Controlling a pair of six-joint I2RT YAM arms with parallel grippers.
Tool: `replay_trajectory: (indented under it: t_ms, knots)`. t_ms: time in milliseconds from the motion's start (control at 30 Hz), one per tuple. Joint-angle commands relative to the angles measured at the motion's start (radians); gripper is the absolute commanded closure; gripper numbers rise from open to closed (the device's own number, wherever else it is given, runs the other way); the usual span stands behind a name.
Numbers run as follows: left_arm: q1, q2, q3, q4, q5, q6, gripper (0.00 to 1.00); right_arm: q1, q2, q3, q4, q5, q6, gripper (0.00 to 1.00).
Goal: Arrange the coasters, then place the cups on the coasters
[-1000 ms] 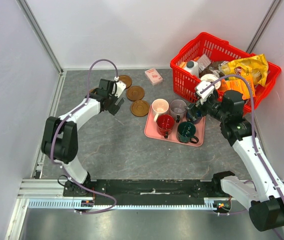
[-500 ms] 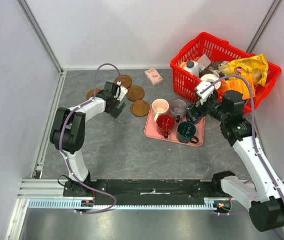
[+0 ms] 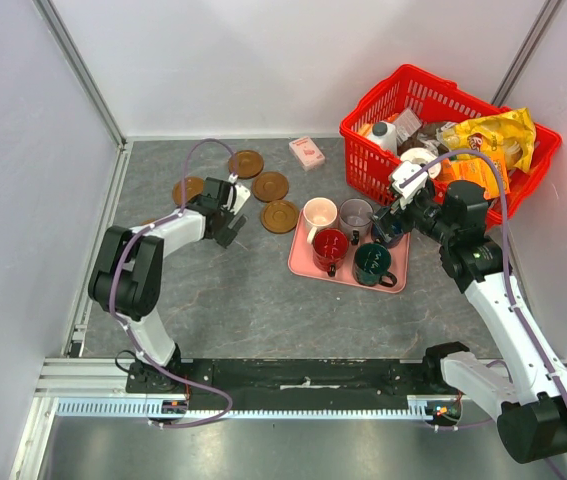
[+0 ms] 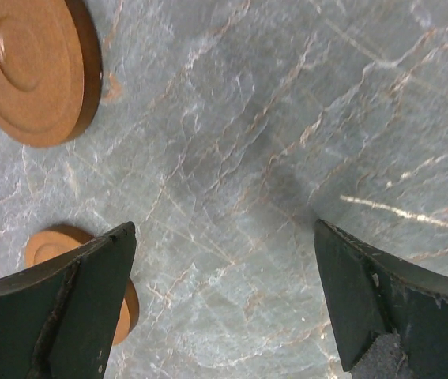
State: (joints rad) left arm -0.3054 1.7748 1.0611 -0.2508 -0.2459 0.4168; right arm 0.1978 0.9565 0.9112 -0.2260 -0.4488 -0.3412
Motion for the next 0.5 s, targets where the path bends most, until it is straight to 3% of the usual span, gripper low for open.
replay_trajectory:
  t_ms: [0,300,467]
  knots:
    - [0.011,-0.061,-0.050,0.021,-0.058,0.036,0.00,-0.003,-0.015,0.000,0.027,-0.013,0.001,0.02]
    - [0.080,-0.097,-0.076,0.025,-0.032,0.016,0.00,-0.009,-0.022,0.000,0.027,-0.016,0.002,0.02]
    - [0.083,-0.182,-0.168,0.053,0.094,0.036,0.00,-0.012,-0.021,0.000,0.027,-0.021,0.004,0.02]
